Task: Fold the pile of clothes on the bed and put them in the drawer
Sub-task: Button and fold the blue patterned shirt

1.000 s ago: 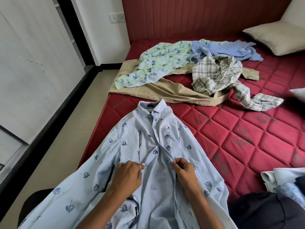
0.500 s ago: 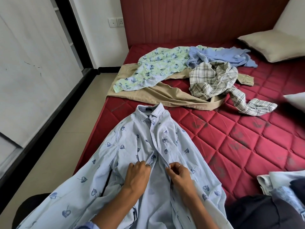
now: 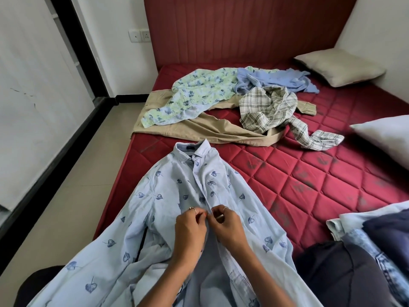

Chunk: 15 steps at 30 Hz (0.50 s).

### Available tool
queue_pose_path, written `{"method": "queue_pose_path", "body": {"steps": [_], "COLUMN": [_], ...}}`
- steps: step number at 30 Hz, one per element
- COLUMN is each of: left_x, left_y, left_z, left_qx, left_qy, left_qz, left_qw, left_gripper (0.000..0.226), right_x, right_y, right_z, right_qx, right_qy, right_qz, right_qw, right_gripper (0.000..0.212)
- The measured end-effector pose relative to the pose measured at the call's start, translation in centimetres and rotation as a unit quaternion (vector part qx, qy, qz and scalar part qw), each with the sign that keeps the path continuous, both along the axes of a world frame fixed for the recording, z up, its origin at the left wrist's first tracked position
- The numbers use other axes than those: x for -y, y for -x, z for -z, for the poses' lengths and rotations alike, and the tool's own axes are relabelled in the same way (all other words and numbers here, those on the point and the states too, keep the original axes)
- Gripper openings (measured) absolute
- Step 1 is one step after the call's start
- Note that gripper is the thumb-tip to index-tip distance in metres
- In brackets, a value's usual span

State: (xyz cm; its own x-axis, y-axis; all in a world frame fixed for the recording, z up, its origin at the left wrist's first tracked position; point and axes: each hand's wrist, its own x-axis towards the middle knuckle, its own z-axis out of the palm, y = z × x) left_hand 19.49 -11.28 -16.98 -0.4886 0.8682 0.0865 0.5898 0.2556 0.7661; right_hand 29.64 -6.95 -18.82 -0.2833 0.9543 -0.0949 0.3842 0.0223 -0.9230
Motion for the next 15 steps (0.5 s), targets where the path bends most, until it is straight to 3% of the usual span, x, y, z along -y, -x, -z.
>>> {"method": "queue_pose_path", "body": {"steps": [5, 9, 15], "left_x": [-0.4, -0.3, -0.1], "left_y": [0.1, 0.4, 0.4], "left_z": [-0.9, -1.0, -1.1], "left_qx": [0.095, 0.202, 0.377], "left_qy": [0.027, 0.039, 0.031], "left_qz": [-0.028, -0.057, -0.143], "left_qw": [0.995, 0.977, 0.914], "left_gripper": [0.01, 0.01, 0.012], "right_x": [0.1, 0.8, 1.0], "right_y": [0.0, 0.4, 0.9], "right_z": [-0.6, -0.9, -2.1], "right_qx": [0.051, 0.036, 0.041], "right_qy": [-0.065, -0.065, -0.056], "right_qz": [0.019, 0.048, 0.043], "right_qw": [0.996, 0.996, 0.997], "right_gripper": [0.014, 0.009, 0.011]}}
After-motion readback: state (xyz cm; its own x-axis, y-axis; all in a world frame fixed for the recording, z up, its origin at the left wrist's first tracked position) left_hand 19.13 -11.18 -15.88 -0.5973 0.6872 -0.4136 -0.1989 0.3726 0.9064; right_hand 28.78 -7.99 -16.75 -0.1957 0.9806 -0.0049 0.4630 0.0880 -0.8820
